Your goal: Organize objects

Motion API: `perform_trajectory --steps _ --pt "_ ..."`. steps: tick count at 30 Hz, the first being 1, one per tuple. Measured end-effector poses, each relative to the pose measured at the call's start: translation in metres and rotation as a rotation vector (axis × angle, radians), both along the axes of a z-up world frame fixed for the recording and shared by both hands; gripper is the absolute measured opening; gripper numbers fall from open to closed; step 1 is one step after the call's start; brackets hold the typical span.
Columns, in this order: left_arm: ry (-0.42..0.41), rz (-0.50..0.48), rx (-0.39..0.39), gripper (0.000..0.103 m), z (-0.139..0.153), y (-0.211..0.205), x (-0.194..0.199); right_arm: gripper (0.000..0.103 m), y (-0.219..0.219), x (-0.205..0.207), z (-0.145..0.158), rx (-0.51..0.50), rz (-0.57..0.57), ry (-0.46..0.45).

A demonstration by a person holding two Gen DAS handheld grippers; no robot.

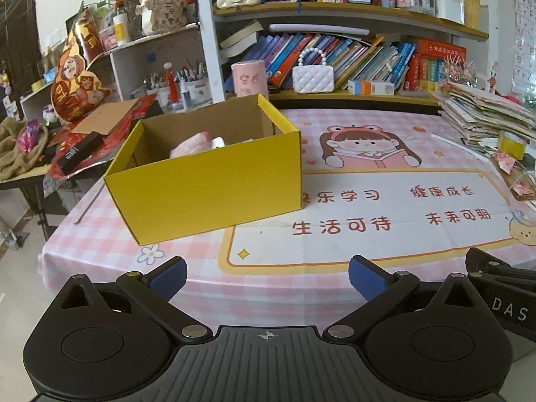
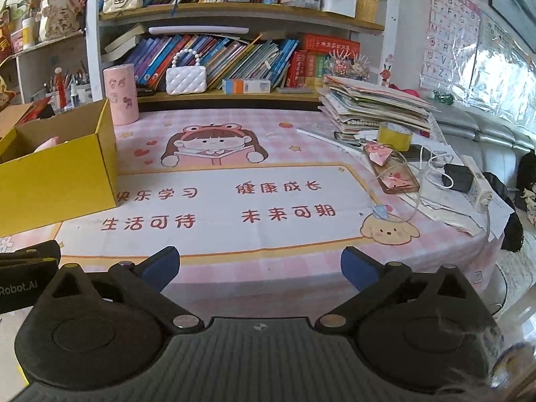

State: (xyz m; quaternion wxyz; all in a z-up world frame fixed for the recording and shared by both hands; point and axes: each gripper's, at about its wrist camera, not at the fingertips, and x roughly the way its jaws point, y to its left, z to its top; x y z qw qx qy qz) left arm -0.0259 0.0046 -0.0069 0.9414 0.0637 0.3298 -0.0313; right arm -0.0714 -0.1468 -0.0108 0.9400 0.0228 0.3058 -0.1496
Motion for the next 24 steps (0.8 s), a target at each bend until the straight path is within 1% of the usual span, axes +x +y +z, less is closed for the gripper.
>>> perform_trajectory --steps 11,24 --pt "0.019 0.021 0.021 0.103 -0.002 0.002 -0.001 0.103 0.007 0.001 0.0 -0.01 0.008 0.013" --pt "0.016 0.047 0.035 0.103 -0.002 0.006 -0.004 0.103 0.012 0.001 -0.002 -0.017 0.011 0.021"
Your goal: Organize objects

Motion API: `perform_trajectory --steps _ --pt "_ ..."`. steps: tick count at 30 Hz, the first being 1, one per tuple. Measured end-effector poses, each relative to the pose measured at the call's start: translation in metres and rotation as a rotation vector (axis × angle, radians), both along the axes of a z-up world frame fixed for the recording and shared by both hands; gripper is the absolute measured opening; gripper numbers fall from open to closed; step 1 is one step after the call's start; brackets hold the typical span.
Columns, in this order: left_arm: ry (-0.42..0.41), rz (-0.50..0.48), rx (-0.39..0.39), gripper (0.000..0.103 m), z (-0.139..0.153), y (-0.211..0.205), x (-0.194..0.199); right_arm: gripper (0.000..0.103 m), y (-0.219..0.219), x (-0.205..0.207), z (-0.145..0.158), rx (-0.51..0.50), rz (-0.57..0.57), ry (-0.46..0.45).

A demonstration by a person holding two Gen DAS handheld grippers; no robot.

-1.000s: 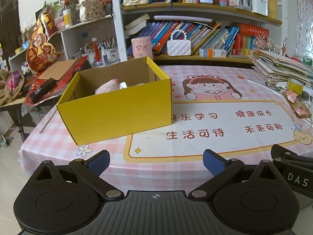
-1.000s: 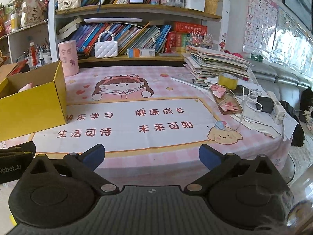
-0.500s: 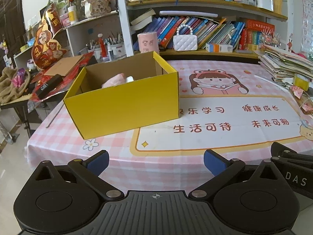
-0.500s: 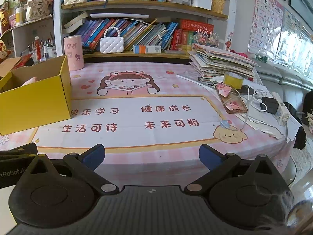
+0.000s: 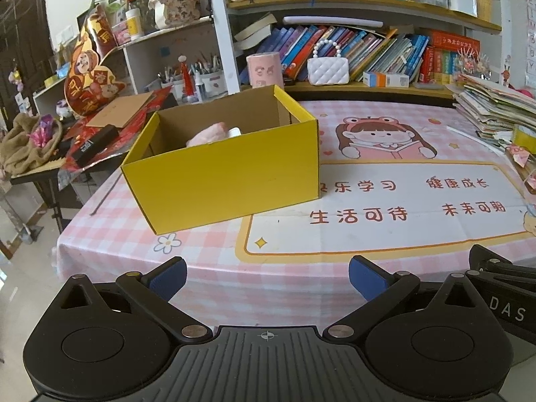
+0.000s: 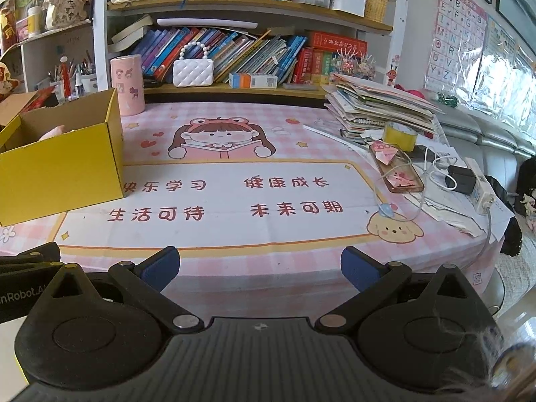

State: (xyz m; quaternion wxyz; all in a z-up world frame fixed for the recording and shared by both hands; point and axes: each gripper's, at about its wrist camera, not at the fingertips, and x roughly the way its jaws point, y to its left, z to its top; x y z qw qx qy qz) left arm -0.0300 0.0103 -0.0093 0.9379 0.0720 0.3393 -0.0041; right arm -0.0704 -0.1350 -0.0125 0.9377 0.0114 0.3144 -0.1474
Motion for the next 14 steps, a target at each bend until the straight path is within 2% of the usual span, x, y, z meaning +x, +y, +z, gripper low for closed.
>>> perform_trajectory --steps 14 --pt "-0.022 0.015 0.0 0.103 0.0029 0.0009 0.0006 0.103 0.0002 0.0071 -0.0021 -0.012 0.007 0.017"
